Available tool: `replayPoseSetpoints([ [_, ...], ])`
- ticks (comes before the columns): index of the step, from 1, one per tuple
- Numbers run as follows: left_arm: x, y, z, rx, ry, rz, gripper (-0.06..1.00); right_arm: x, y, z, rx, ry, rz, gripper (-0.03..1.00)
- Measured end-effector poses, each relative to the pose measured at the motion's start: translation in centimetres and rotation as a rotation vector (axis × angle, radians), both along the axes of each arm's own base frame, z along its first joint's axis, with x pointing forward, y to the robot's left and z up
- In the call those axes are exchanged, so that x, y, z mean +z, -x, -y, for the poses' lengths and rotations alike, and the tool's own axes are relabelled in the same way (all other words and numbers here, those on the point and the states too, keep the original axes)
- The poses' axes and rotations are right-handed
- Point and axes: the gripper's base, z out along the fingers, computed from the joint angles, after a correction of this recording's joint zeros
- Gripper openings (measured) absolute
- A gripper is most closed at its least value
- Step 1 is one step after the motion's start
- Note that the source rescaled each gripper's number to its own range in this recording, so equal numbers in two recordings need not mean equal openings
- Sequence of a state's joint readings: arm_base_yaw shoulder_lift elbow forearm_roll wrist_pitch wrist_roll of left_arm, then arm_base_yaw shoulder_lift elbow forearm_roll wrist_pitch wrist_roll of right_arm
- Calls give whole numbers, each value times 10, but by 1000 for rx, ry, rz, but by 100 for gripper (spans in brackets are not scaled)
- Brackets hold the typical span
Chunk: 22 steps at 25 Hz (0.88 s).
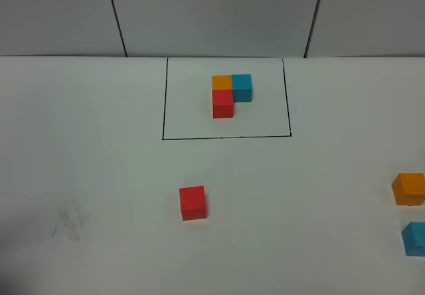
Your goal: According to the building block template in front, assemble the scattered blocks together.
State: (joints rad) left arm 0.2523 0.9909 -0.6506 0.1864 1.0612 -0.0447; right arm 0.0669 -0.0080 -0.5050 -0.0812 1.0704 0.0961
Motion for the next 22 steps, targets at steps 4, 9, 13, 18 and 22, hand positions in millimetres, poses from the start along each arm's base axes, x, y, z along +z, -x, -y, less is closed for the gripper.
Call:
replayPoseSetpoints([
  [4, 1, 28, 12, -63, 37, 26, 0, 0, 0, 0, 0, 1, 0, 0],
  [9, 12, 53, 28, -156, 93, 130, 0, 0, 0, 0, 0, 1, 0, 0],
  [13, 19, 69, 33, -169, 70, 214, 0, 0, 0, 0, 0, 0, 0, 0],
  [18, 19, 82, 40, -183, 81, 298, 0, 0, 0, 0, 0, 0, 0, 0],
  [22, 21, 90, 44, -211, 72, 355, 0, 0, 0, 0, 0, 0, 0, 0],
])
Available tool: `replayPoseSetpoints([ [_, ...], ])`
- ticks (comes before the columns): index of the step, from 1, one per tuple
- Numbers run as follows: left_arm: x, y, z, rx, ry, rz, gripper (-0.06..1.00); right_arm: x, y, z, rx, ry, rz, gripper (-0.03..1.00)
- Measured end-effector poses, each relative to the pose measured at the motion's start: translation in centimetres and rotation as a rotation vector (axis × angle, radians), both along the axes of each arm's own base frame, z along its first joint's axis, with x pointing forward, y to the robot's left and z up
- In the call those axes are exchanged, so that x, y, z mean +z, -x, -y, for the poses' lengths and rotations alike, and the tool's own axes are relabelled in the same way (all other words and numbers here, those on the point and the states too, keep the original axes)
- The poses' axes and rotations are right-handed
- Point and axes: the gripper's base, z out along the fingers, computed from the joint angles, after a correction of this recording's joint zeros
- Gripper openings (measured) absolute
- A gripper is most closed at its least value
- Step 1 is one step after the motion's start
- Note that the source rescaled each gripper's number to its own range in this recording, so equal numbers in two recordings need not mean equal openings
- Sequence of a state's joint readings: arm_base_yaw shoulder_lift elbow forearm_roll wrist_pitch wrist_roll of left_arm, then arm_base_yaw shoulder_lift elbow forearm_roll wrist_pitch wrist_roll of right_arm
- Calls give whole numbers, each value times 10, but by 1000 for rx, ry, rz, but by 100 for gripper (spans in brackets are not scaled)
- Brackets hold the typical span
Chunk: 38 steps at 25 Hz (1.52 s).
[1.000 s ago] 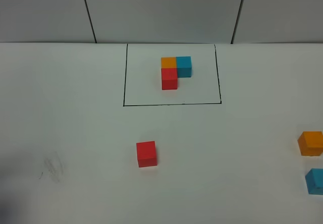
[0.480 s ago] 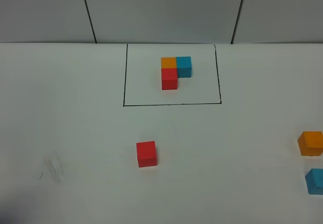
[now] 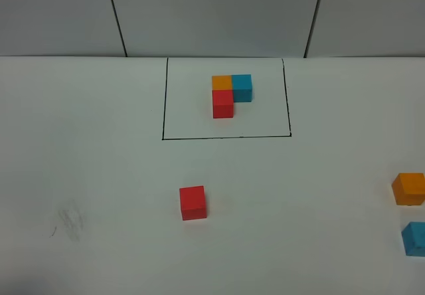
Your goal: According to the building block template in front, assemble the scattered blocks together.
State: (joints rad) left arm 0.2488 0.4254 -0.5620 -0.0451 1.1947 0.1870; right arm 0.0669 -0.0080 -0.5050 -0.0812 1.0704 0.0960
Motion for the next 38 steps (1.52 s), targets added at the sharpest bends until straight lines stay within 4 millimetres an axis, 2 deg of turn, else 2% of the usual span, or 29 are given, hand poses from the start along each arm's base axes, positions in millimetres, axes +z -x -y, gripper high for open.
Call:
replayPoseSetpoints([
  [7, 0, 1, 5, -103, 8, 11, 0, 0, 0, 0, 0, 0, 0, 0],
  [29, 0, 1, 6, -110, 5, 14, 0, 0, 0, 0, 0, 0, 0, 0],
  [38, 3, 17, 8, -120, -18, 118, 0, 0, 0, 0, 0, 1, 0, 0],
])
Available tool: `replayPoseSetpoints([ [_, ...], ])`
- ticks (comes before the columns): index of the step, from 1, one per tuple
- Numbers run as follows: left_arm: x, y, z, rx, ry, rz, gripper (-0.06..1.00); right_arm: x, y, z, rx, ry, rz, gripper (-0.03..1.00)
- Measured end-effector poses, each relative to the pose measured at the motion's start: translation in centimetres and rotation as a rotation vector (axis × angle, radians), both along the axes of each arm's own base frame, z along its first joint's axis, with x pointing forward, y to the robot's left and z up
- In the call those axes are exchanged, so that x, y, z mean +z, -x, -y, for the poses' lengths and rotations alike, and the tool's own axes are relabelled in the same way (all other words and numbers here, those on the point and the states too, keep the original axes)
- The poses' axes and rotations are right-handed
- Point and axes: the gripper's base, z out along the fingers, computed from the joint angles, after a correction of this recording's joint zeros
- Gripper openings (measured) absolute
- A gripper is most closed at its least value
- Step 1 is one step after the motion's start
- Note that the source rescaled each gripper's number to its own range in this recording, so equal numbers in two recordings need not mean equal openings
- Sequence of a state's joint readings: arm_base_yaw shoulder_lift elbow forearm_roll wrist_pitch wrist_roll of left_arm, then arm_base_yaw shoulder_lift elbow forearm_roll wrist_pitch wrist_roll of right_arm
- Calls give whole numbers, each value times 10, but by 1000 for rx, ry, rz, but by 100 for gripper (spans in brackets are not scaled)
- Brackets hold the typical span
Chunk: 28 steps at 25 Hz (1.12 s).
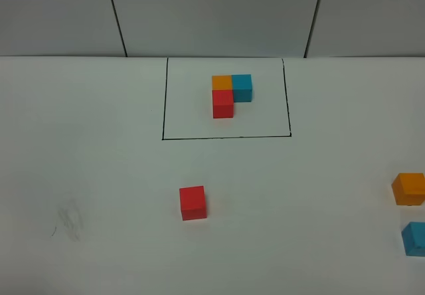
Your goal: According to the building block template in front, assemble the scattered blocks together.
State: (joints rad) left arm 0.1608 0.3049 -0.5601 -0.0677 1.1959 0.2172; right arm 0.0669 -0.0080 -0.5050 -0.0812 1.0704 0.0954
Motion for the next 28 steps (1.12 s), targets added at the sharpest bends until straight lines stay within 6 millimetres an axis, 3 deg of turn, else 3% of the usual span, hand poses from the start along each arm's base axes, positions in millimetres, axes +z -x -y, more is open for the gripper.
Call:
replayPoseSetpoints([
  [28, -1, 44, 5, -111, -30, 285, 0, 0, 0, 0, 0, 0, 0, 0],
])
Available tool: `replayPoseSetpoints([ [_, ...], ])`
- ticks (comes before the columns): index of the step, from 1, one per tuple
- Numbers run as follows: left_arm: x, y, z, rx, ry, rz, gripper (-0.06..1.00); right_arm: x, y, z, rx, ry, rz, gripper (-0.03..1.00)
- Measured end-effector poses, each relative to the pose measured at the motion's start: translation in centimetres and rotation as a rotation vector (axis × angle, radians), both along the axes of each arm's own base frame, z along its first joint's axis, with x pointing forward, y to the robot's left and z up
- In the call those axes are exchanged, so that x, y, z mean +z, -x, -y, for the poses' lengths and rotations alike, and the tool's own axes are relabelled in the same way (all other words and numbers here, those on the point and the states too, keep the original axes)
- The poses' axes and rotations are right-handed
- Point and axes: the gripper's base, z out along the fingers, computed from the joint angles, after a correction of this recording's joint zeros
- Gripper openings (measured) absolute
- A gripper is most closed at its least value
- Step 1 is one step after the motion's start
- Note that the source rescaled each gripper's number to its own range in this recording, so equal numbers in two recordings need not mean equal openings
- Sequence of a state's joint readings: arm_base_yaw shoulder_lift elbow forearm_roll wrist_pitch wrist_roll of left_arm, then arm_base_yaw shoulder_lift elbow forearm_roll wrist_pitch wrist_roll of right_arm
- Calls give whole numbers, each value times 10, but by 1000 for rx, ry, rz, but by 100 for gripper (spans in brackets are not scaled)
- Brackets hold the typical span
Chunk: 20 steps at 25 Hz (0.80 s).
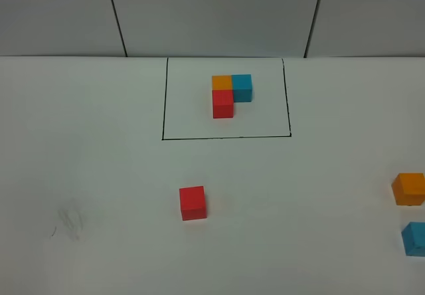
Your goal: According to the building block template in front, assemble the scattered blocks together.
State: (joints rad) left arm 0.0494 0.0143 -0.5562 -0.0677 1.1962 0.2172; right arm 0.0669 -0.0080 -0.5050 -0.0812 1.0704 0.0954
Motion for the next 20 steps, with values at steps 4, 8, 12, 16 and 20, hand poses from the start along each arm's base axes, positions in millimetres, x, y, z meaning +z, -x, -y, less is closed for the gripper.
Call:
replayPoseSetpoints([
  [4, 0, 3, 0, -1, -1, 20, 0, 0, 0, 0, 0, -1, 0, 0],
  [8, 0, 3, 0, -1, -1, 20, 0, 0, 0, 0, 0, -1, 0, 0],
  [12, -1, 3, 0, -1, -1, 19, 0, 0, 0, 0, 0, -1, 0, 0],
  [16, -1, 3, 0, -1, -1, 20, 0, 0, 0, 0, 0, -1, 0, 0],
  [20, 0, 3, 0, 2, 5, 22, 0, 0, 0, 0, 0, -1, 0, 0],
])
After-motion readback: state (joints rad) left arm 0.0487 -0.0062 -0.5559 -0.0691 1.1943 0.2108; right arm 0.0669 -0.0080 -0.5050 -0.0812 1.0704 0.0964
